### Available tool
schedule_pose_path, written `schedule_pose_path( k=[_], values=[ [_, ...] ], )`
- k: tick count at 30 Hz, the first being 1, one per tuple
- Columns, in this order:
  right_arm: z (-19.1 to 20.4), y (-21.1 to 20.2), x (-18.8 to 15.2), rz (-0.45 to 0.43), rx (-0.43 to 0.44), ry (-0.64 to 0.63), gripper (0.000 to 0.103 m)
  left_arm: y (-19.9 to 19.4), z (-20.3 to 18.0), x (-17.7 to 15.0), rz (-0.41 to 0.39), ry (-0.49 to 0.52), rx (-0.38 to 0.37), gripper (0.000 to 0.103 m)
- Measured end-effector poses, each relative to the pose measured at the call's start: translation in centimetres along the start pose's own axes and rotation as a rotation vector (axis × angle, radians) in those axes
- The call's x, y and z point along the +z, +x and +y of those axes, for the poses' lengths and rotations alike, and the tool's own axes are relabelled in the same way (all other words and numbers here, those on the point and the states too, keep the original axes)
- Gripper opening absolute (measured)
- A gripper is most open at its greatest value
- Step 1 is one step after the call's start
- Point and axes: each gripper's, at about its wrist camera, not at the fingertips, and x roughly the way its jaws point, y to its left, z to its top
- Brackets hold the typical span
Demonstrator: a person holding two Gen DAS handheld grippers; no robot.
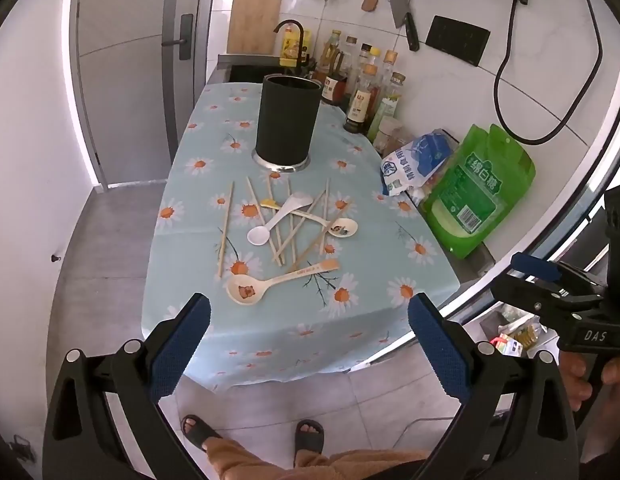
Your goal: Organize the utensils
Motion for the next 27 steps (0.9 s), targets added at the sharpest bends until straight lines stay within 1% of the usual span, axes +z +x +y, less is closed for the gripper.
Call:
schedule_pose_path(
  k=[6, 11, 16, 22, 23, 27],
  values=[
    [-0.3, -0.3, -0.1, 0.012, 0.004, 0.001, 0.094, -0.2, 0.0, -0.2, 0.0, 0.007, 0.009, 0.096],
    [-0.4, 0.2, -0.1, 0.025, -0.01, 0.003, 0.094, 0.0, 0.3, -0.1, 0.007, 0.002, 0.005, 0.096],
    [-0.6, 0.4, -0.1, 0.031, -0.005, 0.01, 0.094, 0.2, 0.4, 0.0, 0.017, -0.002, 0.006, 0.096],
    [-0.8, 0.6, 0.0, 0.035, -0.001, 0.019, 0.094, -0.1, 1.6, 0.1, 0.015, -0.004, 0.008, 0.096],
    [-0.7, 0.7, 0.0, 0.035, 0.001, 0.019, 0.094, 0.3, 0.4, 0.1, 0.017, 0.002, 0.013, 0.096],
    [-0.6, 0.8, 0.0, 0.041, -0.001, 0.013, 0.094, 0.3, 0.3, 0.1, 0.019, -0.001, 0.01, 0.096]
  ],
)
